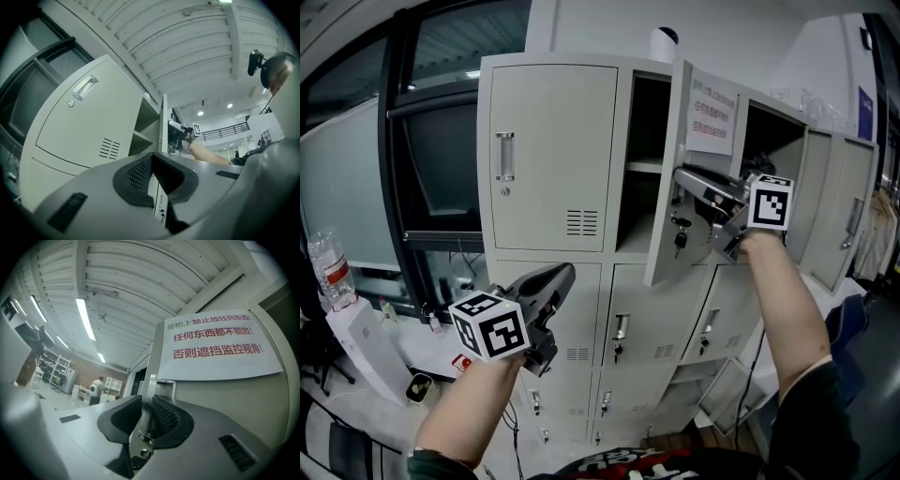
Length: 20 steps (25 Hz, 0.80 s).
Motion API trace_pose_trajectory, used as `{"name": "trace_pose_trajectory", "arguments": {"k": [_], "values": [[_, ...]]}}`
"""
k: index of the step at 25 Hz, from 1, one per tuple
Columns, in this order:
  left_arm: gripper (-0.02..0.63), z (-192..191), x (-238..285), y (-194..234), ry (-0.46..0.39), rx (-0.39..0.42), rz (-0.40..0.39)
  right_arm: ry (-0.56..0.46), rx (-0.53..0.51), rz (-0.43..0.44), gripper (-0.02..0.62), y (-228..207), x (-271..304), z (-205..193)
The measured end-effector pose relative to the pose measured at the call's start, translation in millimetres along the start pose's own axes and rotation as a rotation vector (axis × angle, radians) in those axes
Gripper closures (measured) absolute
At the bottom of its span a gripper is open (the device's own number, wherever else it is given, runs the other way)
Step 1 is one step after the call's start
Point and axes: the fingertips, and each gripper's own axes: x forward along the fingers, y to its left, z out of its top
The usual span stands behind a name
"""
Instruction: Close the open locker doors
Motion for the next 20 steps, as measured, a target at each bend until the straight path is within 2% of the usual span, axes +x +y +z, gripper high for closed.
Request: {"name": "trace_pose_trajectory", "arguments": {"k": [8, 20], "values": [[0.603, -1, -7, 18, 0.016, -0.010, -0.004, 0.012, -0.022, -0.083, 0.515, -12, 19, -3], [0.603, -7, -19, 35, 0.033, -0.022, -0.002, 0.016, 0.001, -0.198, 0.522, -32, 38, -11]]}}
